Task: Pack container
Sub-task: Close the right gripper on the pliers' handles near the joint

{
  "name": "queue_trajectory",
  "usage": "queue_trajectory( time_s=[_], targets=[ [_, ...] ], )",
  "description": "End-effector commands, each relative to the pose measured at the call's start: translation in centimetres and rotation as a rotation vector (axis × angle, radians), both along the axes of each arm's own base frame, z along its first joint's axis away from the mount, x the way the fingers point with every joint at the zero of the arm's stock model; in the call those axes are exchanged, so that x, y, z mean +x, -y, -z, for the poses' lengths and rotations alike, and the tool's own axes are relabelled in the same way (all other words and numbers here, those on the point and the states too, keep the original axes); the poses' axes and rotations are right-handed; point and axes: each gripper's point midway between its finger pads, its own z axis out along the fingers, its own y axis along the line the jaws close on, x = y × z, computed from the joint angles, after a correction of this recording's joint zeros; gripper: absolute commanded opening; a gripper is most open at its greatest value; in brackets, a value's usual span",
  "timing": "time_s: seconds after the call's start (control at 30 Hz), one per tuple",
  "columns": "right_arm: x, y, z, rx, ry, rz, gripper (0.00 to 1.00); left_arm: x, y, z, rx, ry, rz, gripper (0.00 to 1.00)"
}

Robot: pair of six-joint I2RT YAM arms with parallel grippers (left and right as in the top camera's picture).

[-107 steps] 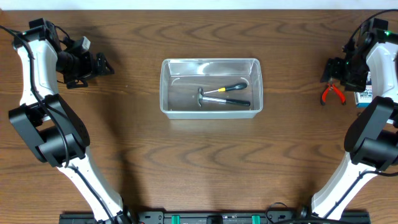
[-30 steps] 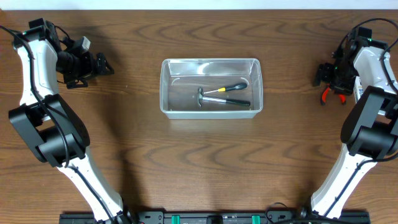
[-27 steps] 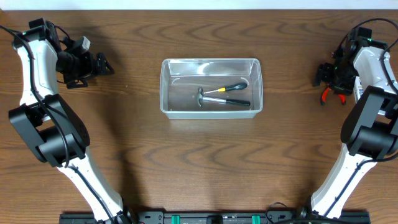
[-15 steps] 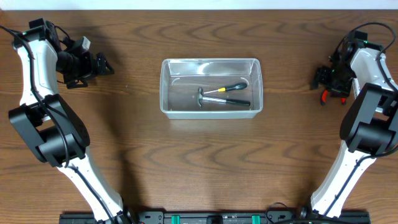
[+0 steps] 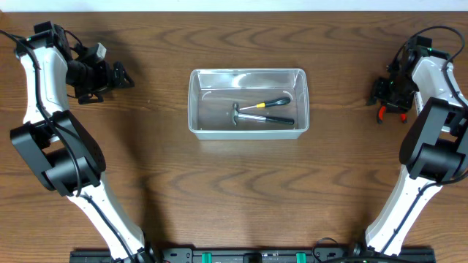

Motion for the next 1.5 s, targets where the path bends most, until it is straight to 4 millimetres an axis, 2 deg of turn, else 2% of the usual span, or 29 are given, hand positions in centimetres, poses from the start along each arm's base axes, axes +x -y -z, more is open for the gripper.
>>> queue_trajectory(
  time_s=[0.0,0.07,0.2,0.47,0.57,0.7,1.13,1.27,1.37,1.47],
  targets=[
    [0.1,-0.6,0.4,0.009,-0.004,-0.016,0.58,0.4,-0.3,-1.8,0.022,0.043,-0.001,0.98],
    [0.1,-0.6,0.4,0.009,-0.003,-0.016,0.56,0.4,-0.3,-1.8,0.022,0.043,-0.001,0.98],
    [0.2,-0.6,0.4,0.008,0.001,-0.016,0.44,0.4,-0.3,-1.8,0.022,0.043,-0.001,0.98],
    [0.4,-0.5,0.4,0.006,0.008,0.003,0.40,0.4,-0.3,-1.8,0.022,0.043,-0.001,0.98],
    [0.4,-0.5,0.4,0.006,0.010,0.003,0.25,0.4,-0.3,-1.8,0.022,0.043,-0.001,0.98],
    [0.4,-0.5,0.4,0.006,0.009,0.003,0.16,0.4,-0.3,-1.8,0.022,0.043,-0.002,0.98],
    [-0.2,-0.7,0.1,0.014,-0.017,0.003,0.03,0.4,-0.3,-1.8,0.022,0.043,-0.002,0.98],
    [0.3,-0.9,-1.0,0.023,-0.006,-0.001,0.03,0.4,-0.3,-1.8,0.022,0.043,-0.001,0.98],
    [1.4,-1.2,-2.9,0.023,0.031,-0.012,0.02,0.4,-0.3,-1.8,0.022,0.043,-0.001,0.98],
    [3.0,-1.9,-5.7,0.010,0.086,-0.045,0.02,0.4,-0.3,-1.8,0.022,0.043,-0.001,0.98]
  ],
)
